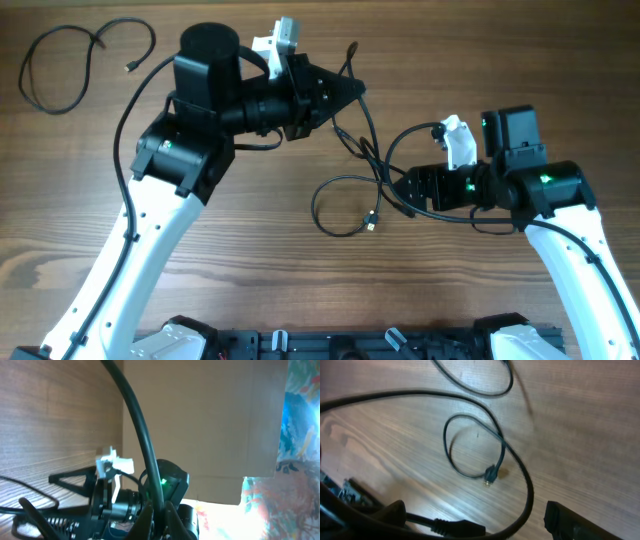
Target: Untangle cables
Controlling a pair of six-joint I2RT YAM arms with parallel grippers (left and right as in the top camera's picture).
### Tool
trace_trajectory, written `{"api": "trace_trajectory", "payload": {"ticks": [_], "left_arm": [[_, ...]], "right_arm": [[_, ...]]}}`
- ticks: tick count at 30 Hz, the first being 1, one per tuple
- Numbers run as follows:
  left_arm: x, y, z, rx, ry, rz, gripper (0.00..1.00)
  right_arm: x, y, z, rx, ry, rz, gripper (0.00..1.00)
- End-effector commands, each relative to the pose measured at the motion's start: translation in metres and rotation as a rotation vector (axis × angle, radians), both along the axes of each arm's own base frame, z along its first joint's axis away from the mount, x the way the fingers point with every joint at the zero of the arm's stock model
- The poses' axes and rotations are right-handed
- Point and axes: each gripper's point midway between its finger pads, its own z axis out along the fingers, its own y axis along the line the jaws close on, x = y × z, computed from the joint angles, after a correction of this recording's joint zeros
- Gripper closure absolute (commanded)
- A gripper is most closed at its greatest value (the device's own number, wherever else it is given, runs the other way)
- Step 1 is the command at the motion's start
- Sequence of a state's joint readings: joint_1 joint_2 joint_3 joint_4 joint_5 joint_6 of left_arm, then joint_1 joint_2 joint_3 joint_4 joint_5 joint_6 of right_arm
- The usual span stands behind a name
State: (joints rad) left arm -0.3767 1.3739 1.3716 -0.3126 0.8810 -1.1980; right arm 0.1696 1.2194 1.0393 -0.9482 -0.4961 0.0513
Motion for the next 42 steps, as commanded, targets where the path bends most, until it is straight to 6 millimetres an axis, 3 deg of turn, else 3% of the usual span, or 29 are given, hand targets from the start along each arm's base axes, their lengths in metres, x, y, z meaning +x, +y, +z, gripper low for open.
{"api": "trace_trajectory", "payload": {"ticks": [1, 3, 6, 12, 18, 22, 26, 29, 37, 42], "left_arm": [[-0.011, 0.009, 0.010, -0.019, 0.022, -0.022, 0.96], [-0.009, 0.013, 0.005, -0.009, 0.049, -0.010, 0.96], [-0.008, 0.017, 0.005, -0.018, 0.066, -0.007, 0.96], [-0.009, 0.019, 0.007, -0.037, 0.107, -0.013, 0.96], [-0.010, 0.019, 0.007, -0.036, 0.103, -0.017, 0.96], [-0.010, 0.019, 0.007, -0.036, 0.104, -0.017, 0.96], [-0.010, 0.019, 0.007, -0.038, 0.108, -0.016, 0.96], [-0.008, 0.021, 0.007, -0.040, 0.117, -0.009, 0.96], [-0.001, 0.040, 0.011, -0.084, 0.184, 0.016, 0.96], [-0.001, 0.040, 0.012, -0.093, 0.210, 0.017, 0.96]], "right_arm": [[0.015, 0.003, 0.007, 0.008, -0.074, -0.005, 0.05], [0.024, 0.004, 0.013, 0.013, -0.125, 0.002, 0.00], [0.031, 0.006, 0.018, 0.018, -0.172, 0.023, 0.03], [0.019, 0.028, 0.031, 0.113, -0.238, 0.205, 0.06], [0.030, 0.030, 0.039, 0.183, -0.190, 0.072, 0.02], [0.035, 0.032, 0.044, 0.160, -0.278, 0.142, 0.00], [0.006, 0.050, 0.052, 0.244, -0.338, 0.387, 0.00], [-0.005, 0.051, 0.048, 0.254, -0.307, 0.419, 0.00], [-0.018, 0.051, 0.040, 0.263, -0.271, 0.454, 0.14], [-0.019, 0.051, 0.035, 0.269, -0.264, 0.454, 0.39]]}}
